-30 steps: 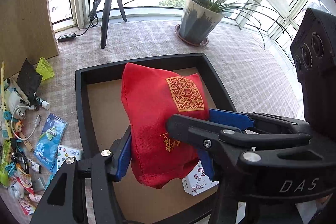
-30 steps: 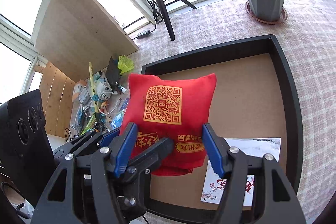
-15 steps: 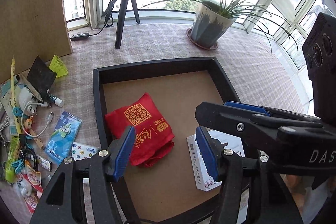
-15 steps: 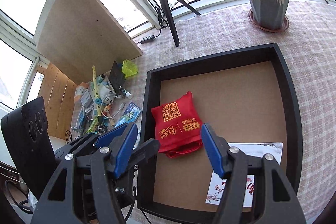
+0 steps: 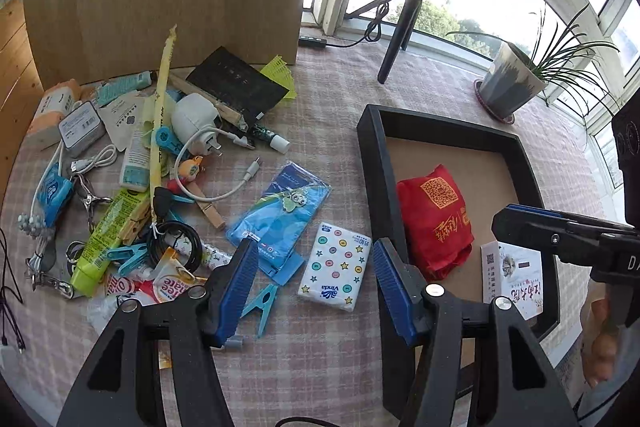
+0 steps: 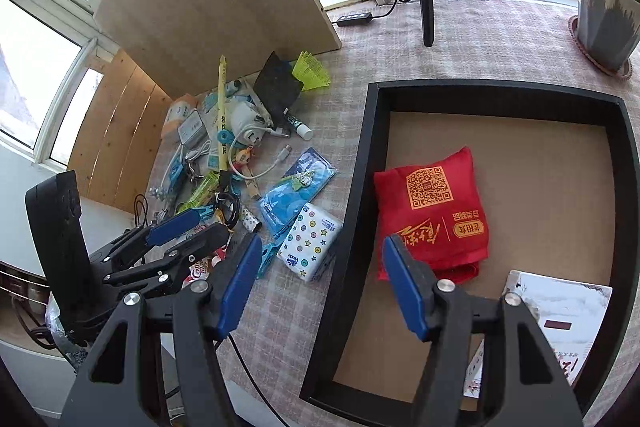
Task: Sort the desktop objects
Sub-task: 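Move both tools back over the pile, then grasp the dotted tissue pack with the right tool while the left grasps the plastic bag, then carry the tissue pack with the right tool while the left carries the bag into the tray, then move both tools back over the pile, then close both tools on the green tube and lift it, then carry the green tube into the tray and open both tools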
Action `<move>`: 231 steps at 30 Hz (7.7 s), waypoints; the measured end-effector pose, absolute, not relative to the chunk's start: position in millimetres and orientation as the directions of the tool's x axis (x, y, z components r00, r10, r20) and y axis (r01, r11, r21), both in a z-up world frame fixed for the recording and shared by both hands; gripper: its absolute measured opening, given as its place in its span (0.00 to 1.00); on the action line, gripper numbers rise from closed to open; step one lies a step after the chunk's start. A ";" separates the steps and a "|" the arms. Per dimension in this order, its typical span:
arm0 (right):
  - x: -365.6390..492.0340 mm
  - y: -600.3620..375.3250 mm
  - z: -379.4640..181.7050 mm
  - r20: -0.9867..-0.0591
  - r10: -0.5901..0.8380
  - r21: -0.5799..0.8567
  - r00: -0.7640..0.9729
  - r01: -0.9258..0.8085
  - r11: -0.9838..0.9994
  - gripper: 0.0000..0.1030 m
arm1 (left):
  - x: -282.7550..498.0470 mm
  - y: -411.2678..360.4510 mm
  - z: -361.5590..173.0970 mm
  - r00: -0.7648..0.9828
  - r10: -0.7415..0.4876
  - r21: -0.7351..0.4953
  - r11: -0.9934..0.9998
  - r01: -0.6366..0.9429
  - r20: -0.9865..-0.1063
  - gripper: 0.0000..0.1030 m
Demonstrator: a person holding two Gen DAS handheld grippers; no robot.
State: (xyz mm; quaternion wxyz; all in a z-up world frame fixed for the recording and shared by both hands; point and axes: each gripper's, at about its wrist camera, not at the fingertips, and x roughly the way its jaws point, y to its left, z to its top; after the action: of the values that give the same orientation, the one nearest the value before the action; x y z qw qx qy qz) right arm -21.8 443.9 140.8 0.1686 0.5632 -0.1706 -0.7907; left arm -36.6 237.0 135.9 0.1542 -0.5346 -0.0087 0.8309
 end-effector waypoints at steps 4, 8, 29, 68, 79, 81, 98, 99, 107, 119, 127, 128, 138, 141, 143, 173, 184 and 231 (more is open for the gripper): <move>-27.0 410.1 125.7 -0.849 -0.468 0.462 -0.244 0.086 -0.883 0.61 | -38.8 180.9 126.1 -0.376 0.186 -0.113 -0.972 -0.208 -0.908 0.56; -27.8 380.3 106.8 -0.869 -0.456 0.453 -0.191 0.059 -0.889 0.61 | -35.2 143.4 116.5 -0.360 0.123 -0.025 -0.964 -0.265 -0.925 0.56; -43.7 342.2 53.6 -0.954 -0.251 0.283 -0.165 -0.216 -0.934 0.61 | -41.1 113.0 54.2 -0.177 0.096 0.034 -0.790 -0.612 -0.980 0.57; -40.9 317.5 72.9 -0.968 -0.192 0.222 -0.162 -0.195 -0.955 0.50 | -47.7 81.6 50.5 -0.142 0.260 -0.166 -0.867 -0.470 -0.955 0.32; 11.3 373.5 117.0 -0.916 -0.270 0.319 -0.296 -0.132 -0.939 0.50 | -36.4 105.8 90.0 -0.202 0.307 -0.192 -0.875 -0.444 -0.930 0.31; 22.2 393.1 117.6 -0.906 -0.276 0.333 -0.320 -0.139 -0.932 0.50 | -31.5 121.8 96.4 -0.203 0.320 -0.200 -0.868 -0.455 -0.925 0.31; 32.4 560.6 129.8 -0.894 -0.138 0.290 -0.427 -0.315 -0.904 0.50 | 29.0 330.4 117.7 -0.092 0.437 -0.285 -0.717 -0.636 -0.895 0.31; 32.3 568.4 130.9 -0.893 -0.134 0.289 -0.430 -0.320 -0.902 0.50 | 31.7 340.0 118.6 -0.089 0.437 -0.283 -0.711 -0.644 -0.895 0.31; 22.2 603.9 132.4 -0.892 -0.119 0.284 -0.437 -0.334 -0.899 0.51 | 43.3 386.3 122.7 -0.091 0.423 -0.256 -0.690 -0.677 -0.901 0.32; 3.0 587.5 136.5 -0.887 -0.183 0.328 -0.425 -0.298 -0.897 0.58 | 26.1 373.3 121.4 -0.142 0.398 -0.234 -0.752 -0.616 -0.906 0.70; -16.5 531.6 140.6 -0.884 -0.246 0.347 -0.397 -0.205 -0.915 0.58 | 11.6 329.2 112.5 -0.167 0.371 -0.229 -0.809 -0.541 -0.914 0.69; -19.3 522.3 141.4 -0.885 -0.250 0.344 -0.393 -0.189 -0.920 0.58 | 9.8 322.1 111.2 -0.169 0.367 -0.229 -0.816 -0.531 -0.915 0.69; -42.3 423.4 133.8 -0.896 -0.300 0.336 -0.327 -0.061 -0.940 0.58 | -18.2 228.3 100.6 -0.218 0.302 -0.197 -0.895 -0.400 -0.928 0.67; -46.6 394.8 130.5 -0.897 -0.317 0.343 -0.308 -0.034 -0.939 0.58 | -29.2 196.3 99.0 -0.234 0.274 -0.176 -0.914 -0.367 -0.933 0.67; -49.4 375.5 128.4 -0.892 -0.341 0.363 -0.295 -0.019 -0.932 0.58 | -38.2 171.7 97.3 -0.245 0.255 -0.162 -0.925 -0.344 -0.936 0.67; -131.9 161.0 31.1 -0.873 -0.487 0.487 0.019 -0.003 -0.873 0.28 | -124.9 39.2 43.6 -0.149 0.333 -0.297 -0.929 -0.222 -0.931 0.29; -122.8 155.9 30.7 -0.906 -0.422 0.423 0.042 0.061 -0.904 0.29 | -108.4 53.9 39.2 -0.132 0.363 -0.324 -0.913 -0.247 -0.922 0.29; -28.3 359.9 113.1 -0.892 -0.412 0.425 -0.189 -0.035 -0.905 0.39 | -35.2 226.0 107.6 -0.125 0.490 -0.392 -0.805 -0.445 -0.863 0.32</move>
State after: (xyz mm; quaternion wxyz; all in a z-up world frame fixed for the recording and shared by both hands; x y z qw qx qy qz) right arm -28.3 359.9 113.1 0.1255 0.6243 -0.1788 -0.7500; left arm -35.2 226.0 107.6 0.3119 -0.5832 -0.0191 0.7498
